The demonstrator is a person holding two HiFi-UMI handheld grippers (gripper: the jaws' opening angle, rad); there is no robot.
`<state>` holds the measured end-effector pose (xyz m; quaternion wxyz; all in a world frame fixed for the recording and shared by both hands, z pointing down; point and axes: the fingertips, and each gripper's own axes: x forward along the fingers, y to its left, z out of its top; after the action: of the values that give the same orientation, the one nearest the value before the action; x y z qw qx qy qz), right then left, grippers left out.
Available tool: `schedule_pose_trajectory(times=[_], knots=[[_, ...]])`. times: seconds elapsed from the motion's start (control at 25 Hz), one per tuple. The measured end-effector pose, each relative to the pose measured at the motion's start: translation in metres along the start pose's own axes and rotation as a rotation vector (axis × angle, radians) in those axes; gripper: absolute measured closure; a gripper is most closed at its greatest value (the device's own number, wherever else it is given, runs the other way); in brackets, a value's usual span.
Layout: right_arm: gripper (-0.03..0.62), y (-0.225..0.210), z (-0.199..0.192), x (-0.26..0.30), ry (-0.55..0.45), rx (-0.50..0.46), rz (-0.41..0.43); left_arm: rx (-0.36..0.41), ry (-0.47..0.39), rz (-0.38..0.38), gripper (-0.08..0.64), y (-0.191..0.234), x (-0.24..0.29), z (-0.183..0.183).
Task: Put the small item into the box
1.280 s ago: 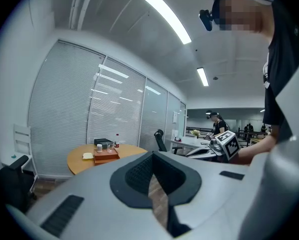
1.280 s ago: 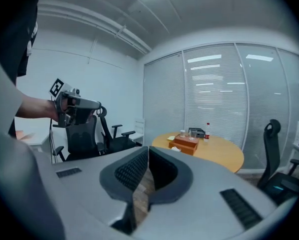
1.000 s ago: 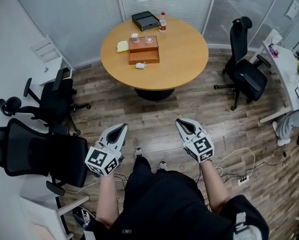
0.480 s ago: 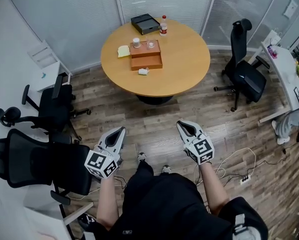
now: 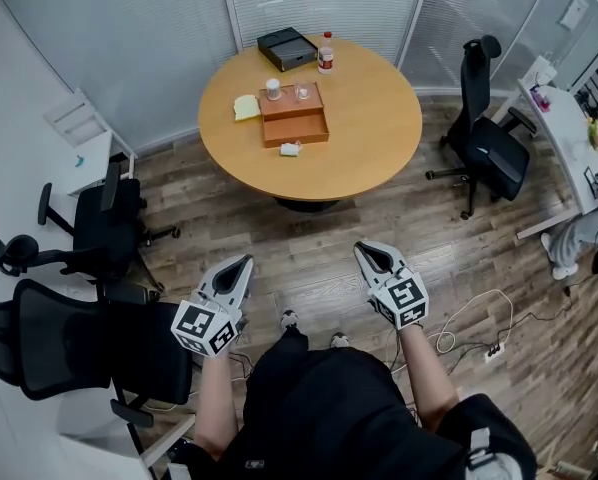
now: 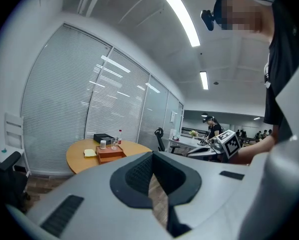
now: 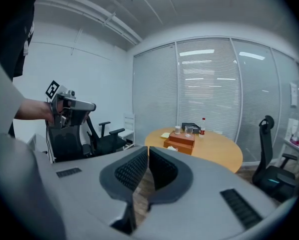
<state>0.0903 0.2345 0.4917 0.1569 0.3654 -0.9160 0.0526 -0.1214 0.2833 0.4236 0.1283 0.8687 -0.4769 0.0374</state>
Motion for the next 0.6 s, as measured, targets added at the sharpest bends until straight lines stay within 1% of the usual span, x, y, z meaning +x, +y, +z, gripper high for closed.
schedule_pose_trajectory(times=[0.16,0.36,0.6], knots=[[0.583,0.004,0.008,0.016,-0.005,-0.003,-0.016,0.011,0.010,-0.013,0.554,0.021,0.002,-0.001],[0.583,0.013,0.015,0.040,0.003,-0.003,-0.032,0.004,0.012,-0.039,0.554,0.049,0.004,0.001],[0.584,0.017,0.021,0.061,0.000,0.009,-0.076,0.016,0.018,-0.080,0.554,0.078,0.008,0.006]])
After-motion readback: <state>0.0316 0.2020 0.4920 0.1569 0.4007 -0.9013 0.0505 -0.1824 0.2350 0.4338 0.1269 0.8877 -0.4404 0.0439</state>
